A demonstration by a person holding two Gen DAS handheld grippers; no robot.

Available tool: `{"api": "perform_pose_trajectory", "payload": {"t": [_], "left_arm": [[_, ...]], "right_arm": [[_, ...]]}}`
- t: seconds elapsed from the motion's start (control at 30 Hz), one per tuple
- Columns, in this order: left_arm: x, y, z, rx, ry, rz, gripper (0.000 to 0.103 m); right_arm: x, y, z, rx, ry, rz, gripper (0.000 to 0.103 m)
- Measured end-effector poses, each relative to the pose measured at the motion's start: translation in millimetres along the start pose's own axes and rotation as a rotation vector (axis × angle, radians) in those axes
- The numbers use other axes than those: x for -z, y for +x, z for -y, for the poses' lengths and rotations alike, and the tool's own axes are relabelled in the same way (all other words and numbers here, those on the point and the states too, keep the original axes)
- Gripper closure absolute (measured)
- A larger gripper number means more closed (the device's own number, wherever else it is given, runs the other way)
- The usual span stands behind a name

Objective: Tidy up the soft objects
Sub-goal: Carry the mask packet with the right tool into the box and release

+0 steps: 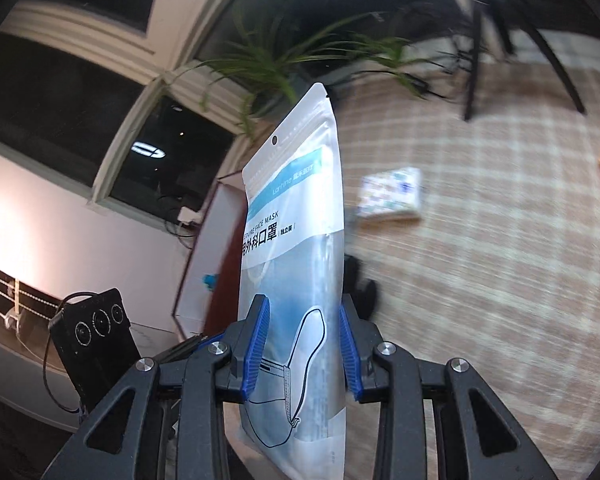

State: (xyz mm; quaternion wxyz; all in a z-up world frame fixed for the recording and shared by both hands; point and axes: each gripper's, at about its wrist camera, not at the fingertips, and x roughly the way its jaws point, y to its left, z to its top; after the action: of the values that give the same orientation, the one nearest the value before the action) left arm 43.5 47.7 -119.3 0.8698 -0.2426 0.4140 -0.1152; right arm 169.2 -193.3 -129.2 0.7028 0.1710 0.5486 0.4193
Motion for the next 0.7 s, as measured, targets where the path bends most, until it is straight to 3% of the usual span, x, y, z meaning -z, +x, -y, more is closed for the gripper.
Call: {"api": "perform_pose_trajectory", "payload": {"t": [0.3,0.7], "left_arm": [[-12.1,-73.7,-64.3,-0.044,-0.070,0.093,0.053],[-22.8,-119.0,-124.8,-0.102,-0.107,0.135,0.053]], "right_arm": [[-8.7,56.3,-89.6,-0.039,-0.084,-0.027,0.072],[-10.0,137.6,-163.7,-0.065,-0.123,-0.066,0.072]]}}
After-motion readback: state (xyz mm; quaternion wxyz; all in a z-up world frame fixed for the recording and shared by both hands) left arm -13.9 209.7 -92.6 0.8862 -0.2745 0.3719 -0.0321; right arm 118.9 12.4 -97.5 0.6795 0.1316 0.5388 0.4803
